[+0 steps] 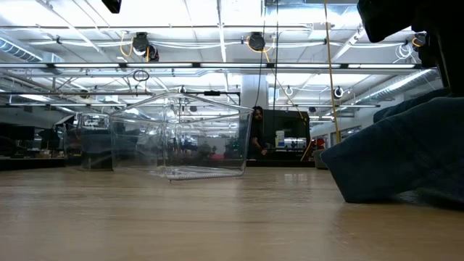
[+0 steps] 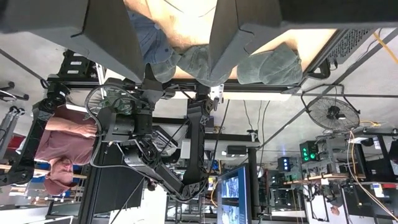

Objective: Pick & Place hat
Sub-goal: Put the blue cap into the top transparent bin

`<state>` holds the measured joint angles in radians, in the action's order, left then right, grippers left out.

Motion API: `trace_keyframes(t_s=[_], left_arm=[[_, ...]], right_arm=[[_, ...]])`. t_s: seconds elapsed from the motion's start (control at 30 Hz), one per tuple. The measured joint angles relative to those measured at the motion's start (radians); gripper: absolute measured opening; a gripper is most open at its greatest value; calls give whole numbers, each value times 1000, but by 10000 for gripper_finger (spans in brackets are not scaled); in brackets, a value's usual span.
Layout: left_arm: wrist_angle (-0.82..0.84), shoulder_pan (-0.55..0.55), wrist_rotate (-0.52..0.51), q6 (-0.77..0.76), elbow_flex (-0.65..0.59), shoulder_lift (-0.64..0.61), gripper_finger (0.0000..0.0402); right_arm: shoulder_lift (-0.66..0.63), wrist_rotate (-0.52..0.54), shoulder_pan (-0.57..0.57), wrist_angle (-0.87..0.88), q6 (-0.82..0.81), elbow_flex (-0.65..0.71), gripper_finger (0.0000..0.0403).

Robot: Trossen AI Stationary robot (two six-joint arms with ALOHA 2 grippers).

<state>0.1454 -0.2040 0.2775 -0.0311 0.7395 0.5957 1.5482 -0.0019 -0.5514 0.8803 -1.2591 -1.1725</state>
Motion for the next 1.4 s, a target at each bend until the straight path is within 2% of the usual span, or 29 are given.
trace_keyframes(t_s=[0.57, 0.97, 1.4], left_arm=[[0, 0, 0, 0, 0, 0, 187], [0, 0, 0, 0, 0, 0, 186], [0, 0, 0, 0, 0, 0, 187]], right_arm=[[0, 0, 0, 1, 28, 0, 67], [0, 0, 0, 1, 53, 0, 6], [0, 0, 0, 1, 67, 0, 2]])
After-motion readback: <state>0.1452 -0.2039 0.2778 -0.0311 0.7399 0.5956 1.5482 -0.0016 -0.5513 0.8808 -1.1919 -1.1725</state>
